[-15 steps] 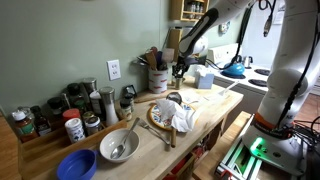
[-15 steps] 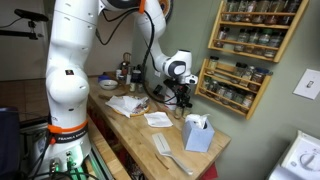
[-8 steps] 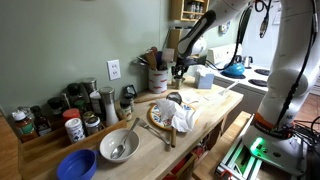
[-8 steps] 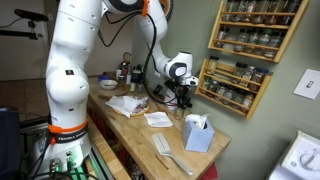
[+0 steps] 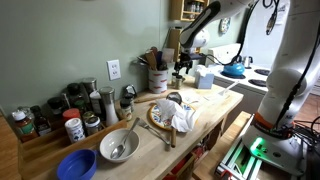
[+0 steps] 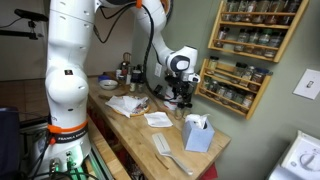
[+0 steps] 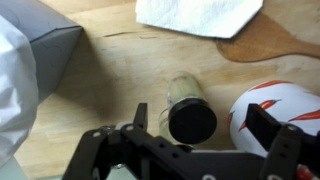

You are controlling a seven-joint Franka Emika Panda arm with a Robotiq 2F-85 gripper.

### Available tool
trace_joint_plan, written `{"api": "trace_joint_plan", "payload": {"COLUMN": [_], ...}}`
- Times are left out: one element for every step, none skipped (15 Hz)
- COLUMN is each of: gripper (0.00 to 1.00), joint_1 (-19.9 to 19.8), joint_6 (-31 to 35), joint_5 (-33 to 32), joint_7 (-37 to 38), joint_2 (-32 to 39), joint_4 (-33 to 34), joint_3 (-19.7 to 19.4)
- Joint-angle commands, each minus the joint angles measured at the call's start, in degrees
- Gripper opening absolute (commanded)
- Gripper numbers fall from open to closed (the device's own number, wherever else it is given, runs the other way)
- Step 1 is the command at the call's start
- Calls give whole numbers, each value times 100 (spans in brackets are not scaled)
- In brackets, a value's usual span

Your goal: Remove the spice shaker on the third shelf, second position to the left and put it on the table

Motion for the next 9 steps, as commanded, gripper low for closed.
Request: {"api": "trace_joint_plan", "payload": {"gripper": [100,100,100,100,100,100,100,100,100], "joint_1": [-168,-170,-157,-147,-143,-137,-139,-146,-150], "joint_6": [-1127,-1465,-1790,-2219,-2572,-2870,-3209,-3367,-3470], "joint_5": [620,675,623,442,338,235,194,101,10], "joint_7": [-1147,-1307,-1352,-1242,-1154,-1078,-945,-836,-763], "joint_2": [-934,-1205,-1440,-1671,-1890,-2174,-2391,-2620,-2841], "joint_4": [-343,-377,-389,-370,-362,-398,-370,-386,-391], "joint_3": [-87,-155,-223,-281,-331,-359,-382,-386,-384]}}
